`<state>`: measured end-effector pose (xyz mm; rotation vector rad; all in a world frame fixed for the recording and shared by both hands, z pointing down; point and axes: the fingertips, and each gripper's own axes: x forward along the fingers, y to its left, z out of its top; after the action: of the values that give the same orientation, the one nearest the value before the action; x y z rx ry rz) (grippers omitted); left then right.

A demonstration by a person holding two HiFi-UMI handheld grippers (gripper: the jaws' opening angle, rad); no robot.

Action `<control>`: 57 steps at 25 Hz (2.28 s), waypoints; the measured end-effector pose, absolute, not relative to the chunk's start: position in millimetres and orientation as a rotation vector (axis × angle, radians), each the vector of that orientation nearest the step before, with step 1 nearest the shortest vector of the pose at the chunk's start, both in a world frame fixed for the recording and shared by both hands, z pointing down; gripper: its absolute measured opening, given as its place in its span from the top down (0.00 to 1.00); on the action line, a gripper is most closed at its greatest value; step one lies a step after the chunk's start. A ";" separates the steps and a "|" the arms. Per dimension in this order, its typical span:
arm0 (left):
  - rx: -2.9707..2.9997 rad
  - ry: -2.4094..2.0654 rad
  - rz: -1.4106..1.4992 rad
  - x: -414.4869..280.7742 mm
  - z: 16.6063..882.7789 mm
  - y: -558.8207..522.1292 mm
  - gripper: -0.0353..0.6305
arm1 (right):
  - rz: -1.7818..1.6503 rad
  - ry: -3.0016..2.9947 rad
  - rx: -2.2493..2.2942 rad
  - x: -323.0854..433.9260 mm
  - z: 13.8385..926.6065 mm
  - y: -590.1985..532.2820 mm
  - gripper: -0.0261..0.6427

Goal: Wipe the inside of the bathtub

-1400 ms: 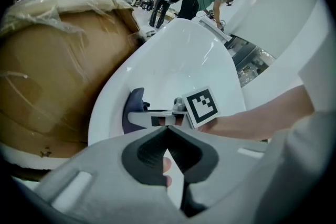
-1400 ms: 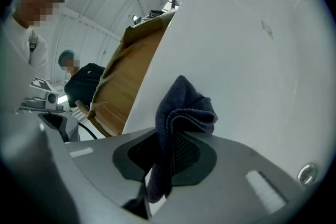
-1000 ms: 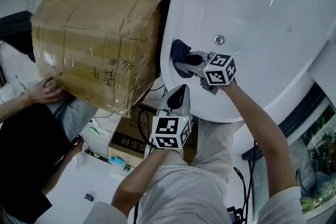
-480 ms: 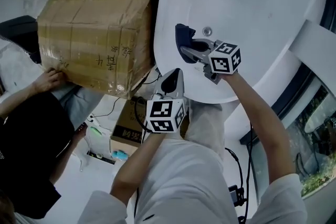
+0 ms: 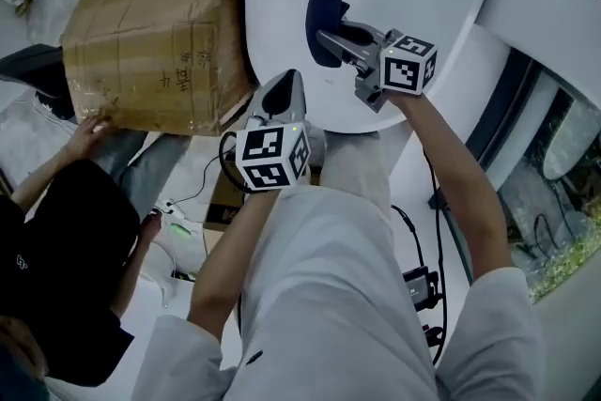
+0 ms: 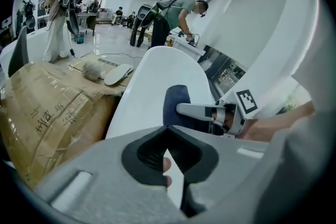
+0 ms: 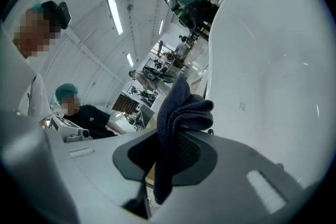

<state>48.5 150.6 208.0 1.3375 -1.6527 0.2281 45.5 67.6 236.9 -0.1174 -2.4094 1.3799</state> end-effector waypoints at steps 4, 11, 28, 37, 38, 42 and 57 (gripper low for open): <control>1.406 -1.627 0.256 60.1 177.8 146.4 0.95 | 1.406 -2.482 -0.060 67.0 191.8 56.9 0.88; 1.521 -1.636 0.249 65.4 120.5 122.6 0.95 | 1.344 -2.628 0.041 93.2 110.0 27.6 0.88; 1.800 -1.615 0.211 94.7 12.5 93.1 0.95 | 0.978 -2.881 0.167 165.6 -42.2 46.1 0.88; 1.927 -1.560 0.192 100.4 -31.1 81.8 0.95 | 0.713 -2.987 0.149 170.5 -111.9 59.3 0.88; 1.934 -1.556 0.189 100.5 -33.3 79.8 0.95 | 0.706 -2.995 0.155 171.1 -114.9 58.4 0.88; 1.976 -1.519 0.208 108.6 -38.2 73.2 0.95 | 0.684 -3.011 0.166 175.0 -122.4 56.8 0.88; 2.279 -1.411 0.324 128.5 -110.5 81.0 0.95 | 0.514 -3.056 0.650 191.5 -178.0 43.3 0.88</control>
<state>128.5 81.0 -110.5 2.2786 -1.4110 0.3235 191.5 43.3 -178.0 0.6499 -3.0558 0.5145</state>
